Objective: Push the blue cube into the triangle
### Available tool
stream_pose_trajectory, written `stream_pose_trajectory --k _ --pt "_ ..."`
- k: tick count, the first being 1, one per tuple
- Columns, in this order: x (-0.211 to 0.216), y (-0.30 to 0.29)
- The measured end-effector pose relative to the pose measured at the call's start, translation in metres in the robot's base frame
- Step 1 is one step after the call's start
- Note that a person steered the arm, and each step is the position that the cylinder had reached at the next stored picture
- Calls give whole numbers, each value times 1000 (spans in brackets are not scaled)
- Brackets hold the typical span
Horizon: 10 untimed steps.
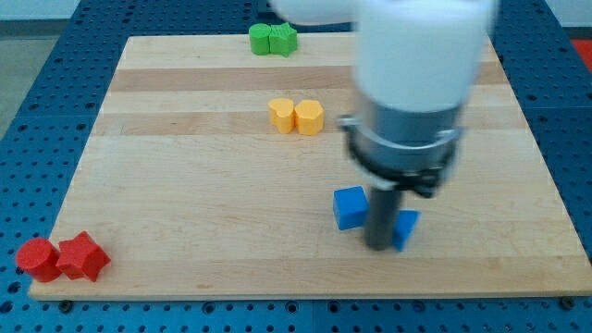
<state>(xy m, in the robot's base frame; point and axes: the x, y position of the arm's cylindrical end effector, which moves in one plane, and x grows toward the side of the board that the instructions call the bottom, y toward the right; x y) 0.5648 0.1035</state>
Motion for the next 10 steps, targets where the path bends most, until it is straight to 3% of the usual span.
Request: stream_pose_trajectory --k 1,2,3,6,7,8,9,10 --pt "-7 68" --pt "11 74" --pt "52 42" --pt "38 -160" --pt "-11 -143" --pt "-42 -67" --pt "-38 36" --pt "-30 57"
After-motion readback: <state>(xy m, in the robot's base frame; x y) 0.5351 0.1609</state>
